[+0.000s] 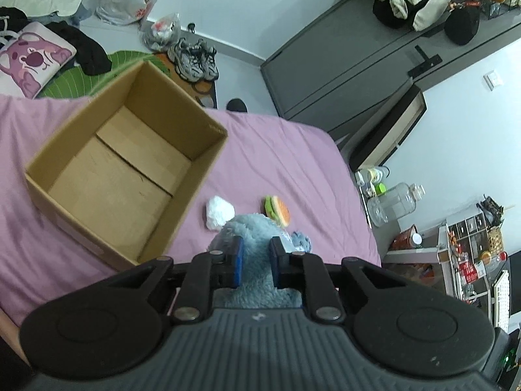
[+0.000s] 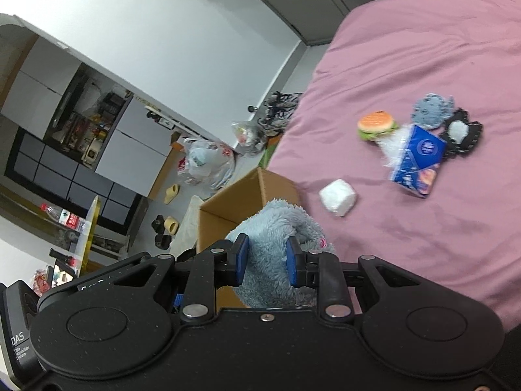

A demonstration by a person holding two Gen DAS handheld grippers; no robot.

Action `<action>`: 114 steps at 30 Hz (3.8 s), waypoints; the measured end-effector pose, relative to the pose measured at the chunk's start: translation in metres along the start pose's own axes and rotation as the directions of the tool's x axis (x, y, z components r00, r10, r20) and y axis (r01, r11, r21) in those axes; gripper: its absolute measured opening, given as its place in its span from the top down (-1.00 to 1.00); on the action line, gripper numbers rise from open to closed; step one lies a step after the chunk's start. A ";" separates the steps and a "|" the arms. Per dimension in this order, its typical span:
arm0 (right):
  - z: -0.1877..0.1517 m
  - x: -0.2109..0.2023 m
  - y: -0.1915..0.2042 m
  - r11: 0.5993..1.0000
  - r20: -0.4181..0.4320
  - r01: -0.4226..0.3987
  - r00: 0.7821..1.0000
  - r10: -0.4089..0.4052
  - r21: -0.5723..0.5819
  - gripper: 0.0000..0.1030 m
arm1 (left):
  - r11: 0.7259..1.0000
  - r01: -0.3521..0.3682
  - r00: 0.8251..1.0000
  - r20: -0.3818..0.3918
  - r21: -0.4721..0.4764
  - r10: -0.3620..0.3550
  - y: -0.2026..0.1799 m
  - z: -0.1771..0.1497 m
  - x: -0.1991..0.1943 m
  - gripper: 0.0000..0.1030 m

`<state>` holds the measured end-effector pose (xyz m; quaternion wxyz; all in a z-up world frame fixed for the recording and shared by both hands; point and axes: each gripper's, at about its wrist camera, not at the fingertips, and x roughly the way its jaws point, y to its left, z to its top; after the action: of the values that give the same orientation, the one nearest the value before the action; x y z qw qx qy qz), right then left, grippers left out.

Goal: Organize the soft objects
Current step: 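Lift the light-blue plush with the left gripper and carry it over the box, then lower the plush into the box and open the left gripper, then move the left gripper to the white packet while the right gripper approaches the Vinda tissue pack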

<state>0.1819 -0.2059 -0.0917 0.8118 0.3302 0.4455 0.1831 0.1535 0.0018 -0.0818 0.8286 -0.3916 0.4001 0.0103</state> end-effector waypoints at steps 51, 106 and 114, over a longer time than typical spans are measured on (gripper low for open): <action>0.011 0.165 0.072 0.999 -0.214 -0.010 0.977 0.004 -0.031 0.51 | 0.979 -0.186 0.982 -0.023 -0.079 0.185 0.093 0.128 0.045 0.70; 0.016 0.055 0.066 0.979 -0.036 0.108 0.993 -0.115 -0.173 -0.73 | 0.945 -0.295 0.954 0.104 0.140 0.282 0.042 0.079 -0.026 -0.38; 0.013 0.022 0.055 0.969 0.002 0.136 0.990 -0.139 -0.208 -0.80 | 0.939 -0.290 0.951 0.170 0.187 0.260 0.025 0.062 -0.046 -0.57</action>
<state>0.2045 -0.1580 -0.0618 0.8498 0.2108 0.4508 0.1739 0.1545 0.0731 -0.0440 0.8819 -0.2406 0.3896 0.1119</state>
